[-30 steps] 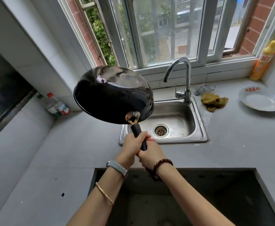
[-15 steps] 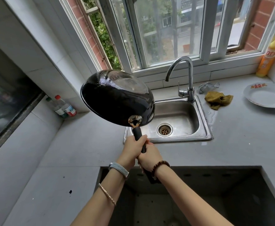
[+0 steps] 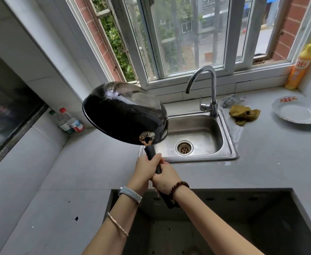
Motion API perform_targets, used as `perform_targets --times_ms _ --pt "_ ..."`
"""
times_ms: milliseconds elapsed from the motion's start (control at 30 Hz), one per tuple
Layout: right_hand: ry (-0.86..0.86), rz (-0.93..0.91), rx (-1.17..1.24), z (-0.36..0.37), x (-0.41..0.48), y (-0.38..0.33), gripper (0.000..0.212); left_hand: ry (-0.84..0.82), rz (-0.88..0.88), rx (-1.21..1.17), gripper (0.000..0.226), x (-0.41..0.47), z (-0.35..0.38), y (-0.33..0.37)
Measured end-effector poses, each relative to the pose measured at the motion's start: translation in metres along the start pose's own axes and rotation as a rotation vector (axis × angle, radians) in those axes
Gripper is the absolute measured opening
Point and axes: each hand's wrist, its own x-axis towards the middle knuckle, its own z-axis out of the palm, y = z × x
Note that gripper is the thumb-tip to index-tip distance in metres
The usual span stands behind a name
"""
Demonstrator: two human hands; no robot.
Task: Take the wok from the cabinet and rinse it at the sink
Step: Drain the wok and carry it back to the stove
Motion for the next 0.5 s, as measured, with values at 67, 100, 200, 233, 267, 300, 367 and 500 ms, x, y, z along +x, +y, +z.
perform_targets --times_ms 67,100,200,233,267,300,367,500 --pt "-0.014 0.027 -0.003 0.001 0.001 0.006 0.011 0.007 -0.02 0.009 0.02 -0.001 0.003 -0.005" --pt "-0.021 0.037 0.0 0.001 0.001 0.007 0.009 0.014 -0.024 0.017 0.021 -0.001 0.004 -0.005" --pt "-0.03 0.023 0.0 -0.001 0.003 0.003 0.006 0.026 -0.01 0.029 0.022 -0.001 0.002 -0.001" --pt "-0.03 0.001 0.007 -0.001 0.003 0.0 0.008 0.028 0.006 0.031 0.022 0.0 0.001 0.002" --pt "-0.027 -0.019 0.018 -0.002 0.005 -0.003 0.011 0.031 0.023 0.027 0.022 0.001 -0.001 0.006" --pt "-0.021 -0.033 0.029 -0.002 0.007 -0.005 0.014 0.039 0.036 0.02 0.021 0.002 -0.002 0.01" --pt "-0.007 -0.03 0.046 -0.001 0.011 -0.008 0.023 0.055 0.059 0.02 0.019 0.006 -0.004 0.014" --pt "-0.02 0.0 0.028 -0.006 0.012 -0.004 0.021 0.047 0.024 0.004 0.02 0.011 0.003 0.005"
